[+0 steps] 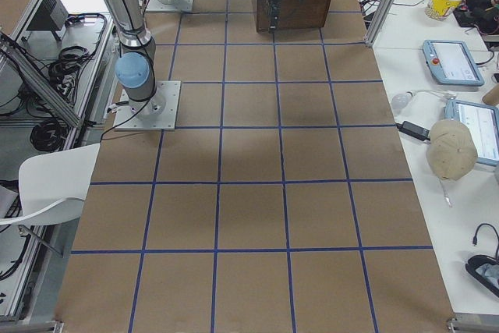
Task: Open drawer and put corn inside
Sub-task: 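Lower the left gripper onto the yellow corn cob and grasp it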
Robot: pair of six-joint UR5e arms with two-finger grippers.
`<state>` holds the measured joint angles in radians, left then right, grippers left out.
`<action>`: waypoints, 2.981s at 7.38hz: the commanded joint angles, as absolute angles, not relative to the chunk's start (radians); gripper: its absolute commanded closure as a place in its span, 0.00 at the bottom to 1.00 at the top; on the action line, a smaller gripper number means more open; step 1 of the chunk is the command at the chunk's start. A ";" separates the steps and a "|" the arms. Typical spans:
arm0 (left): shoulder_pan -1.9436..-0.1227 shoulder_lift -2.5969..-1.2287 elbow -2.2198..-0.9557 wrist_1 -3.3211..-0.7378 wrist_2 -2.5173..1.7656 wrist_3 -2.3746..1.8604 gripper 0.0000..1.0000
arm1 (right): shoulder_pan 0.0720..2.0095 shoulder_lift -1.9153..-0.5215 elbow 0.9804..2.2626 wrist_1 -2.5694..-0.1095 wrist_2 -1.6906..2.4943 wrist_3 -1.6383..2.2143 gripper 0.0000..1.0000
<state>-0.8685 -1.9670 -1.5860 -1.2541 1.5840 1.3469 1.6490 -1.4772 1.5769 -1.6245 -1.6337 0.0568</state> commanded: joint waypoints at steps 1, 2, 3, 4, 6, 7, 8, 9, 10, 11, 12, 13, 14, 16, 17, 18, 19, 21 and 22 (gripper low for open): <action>-0.851 -2.002 -1.586 -1.253 1.586 1.525 0.00 | 1.649 -1.477 1.577 -1.626 -1.634 0.057 0.00; -0.842 -2.017 -1.585 -1.252 1.586 1.604 0.00 | 1.649 -1.477 1.577 -1.625 -1.632 0.057 0.00; -0.838 -2.032 -1.585 -1.227 1.588 1.650 0.00 | 1.649 -1.477 1.577 -1.624 -1.634 0.057 0.00; -0.836 -2.054 -1.589 -1.204 1.656 1.698 0.00 | 1.649 -1.477 1.577 -1.626 -1.634 0.057 0.00; -0.831 -2.071 -1.635 -1.062 1.712 1.857 0.00 | 1.649 -1.477 1.577 -1.626 -1.634 0.057 0.00; -0.830 -2.072 -1.679 -0.975 1.710 1.924 0.00 | 1.649 -1.477 1.577 -1.625 -1.632 0.057 0.00; -0.819 -2.071 -1.701 -0.942 1.698 1.939 0.00 | 1.649 -1.477 1.577 -1.624 -1.632 0.057 0.00; -0.799 -2.071 -1.703 -0.940 1.694 1.965 0.00 | 1.649 -1.477 1.577 -1.624 -1.632 0.057 0.00; -0.795 -2.074 -1.706 -0.940 1.646 1.986 0.00 | 1.649 -1.477 1.577 -1.624 -1.632 0.057 0.00; -0.795 -2.074 -1.707 -0.940 1.634 1.991 0.00 | 1.649 -1.477 1.577 -1.624 -1.632 0.057 0.00; -0.795 -2.075 -1.709 -0.940 1.629 1.991 0.00 | 1.649 -1.477 1.577 -1.624 -1.632 0.057 0.00; -0.796 -2.075 -1.709 -0.940 1.629 2.000 0.00 | 1.649 -1.477 1.577 -1.624 -1.632 0.057 0.00; -0.796 -2.080 -1.709 -0.939 1.615 2.002 0.00 | 1.649 -1.477 1.577 -1.624 -1.632 0.057 0.00; -0.796 -2.089 -1.715 -0.936 1.588 2.020 0.00 | 1.649 -1.477 1.577 -1.624 -1.632 0.057 0.00; -0.796 -2.091 -1.713 -0.934 1.588 2.022 0.00 | 1.649 -1.477 1.577 -1.624 -1.632 0.057 0.00; -0.796 -2.095 -1.710 -0.933 1.589 2.020 0.00 | 1.649 -1.477 1.577 -1.624 -1.632 0.057 0.00; -0.796 -2.097 -1.713 -0.922 1.576 2.020 0.00 | 1.649 -1.477 1.577 -1.624 -1.632 0.057 0.00; -0.796 -2.102 -1.712 -0.920 1.517 2.029 0.24 | 1.649 -1.477 1.577 -1.624 -1.632 0.057 0.00; -0.796 -2.102 -1.712 -0.916 1.519 2.029 0.46 | 1.649 -1.477 1.577 -1.626 -1.632 0.057 0.00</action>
